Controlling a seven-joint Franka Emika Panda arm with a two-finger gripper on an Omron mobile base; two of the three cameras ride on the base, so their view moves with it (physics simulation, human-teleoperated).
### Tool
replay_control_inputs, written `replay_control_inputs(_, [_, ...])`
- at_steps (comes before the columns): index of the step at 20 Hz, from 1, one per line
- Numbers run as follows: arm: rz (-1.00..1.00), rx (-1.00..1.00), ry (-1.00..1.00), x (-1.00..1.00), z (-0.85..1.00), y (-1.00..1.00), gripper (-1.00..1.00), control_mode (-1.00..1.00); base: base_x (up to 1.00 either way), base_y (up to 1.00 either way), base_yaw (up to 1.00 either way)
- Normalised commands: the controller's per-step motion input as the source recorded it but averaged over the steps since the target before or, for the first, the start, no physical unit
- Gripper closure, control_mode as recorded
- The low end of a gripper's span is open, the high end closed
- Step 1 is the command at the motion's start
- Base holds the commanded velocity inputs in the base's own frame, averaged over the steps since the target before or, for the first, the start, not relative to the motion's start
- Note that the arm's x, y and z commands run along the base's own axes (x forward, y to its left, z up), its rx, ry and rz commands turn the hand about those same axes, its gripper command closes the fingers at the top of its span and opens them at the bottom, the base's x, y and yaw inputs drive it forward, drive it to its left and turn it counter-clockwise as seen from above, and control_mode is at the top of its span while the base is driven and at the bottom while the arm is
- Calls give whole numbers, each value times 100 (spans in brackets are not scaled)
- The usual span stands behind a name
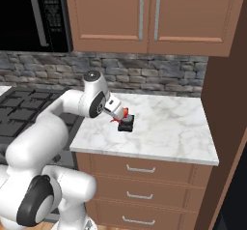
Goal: Take the fish from the fridge and place it on the digital scale on the counter by the fridge. Wait a few seconds for a reading, then move it to the plate on the dining counter.
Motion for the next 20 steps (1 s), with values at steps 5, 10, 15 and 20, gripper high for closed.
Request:
replay_control_inputs(5, [0,-1,0,0,0,6,-100,-100,0,0,0])
replay_control_inputs(10, [0,0,0,0,0,0,-100,-100,0,0,0])
replay_control_inputs(15, [0,0,0,0,0,0,-100,-100,0,0,0])
replay_control_inputs(20, [0,0,0,0,0,0,-100,-100,0,0,0])
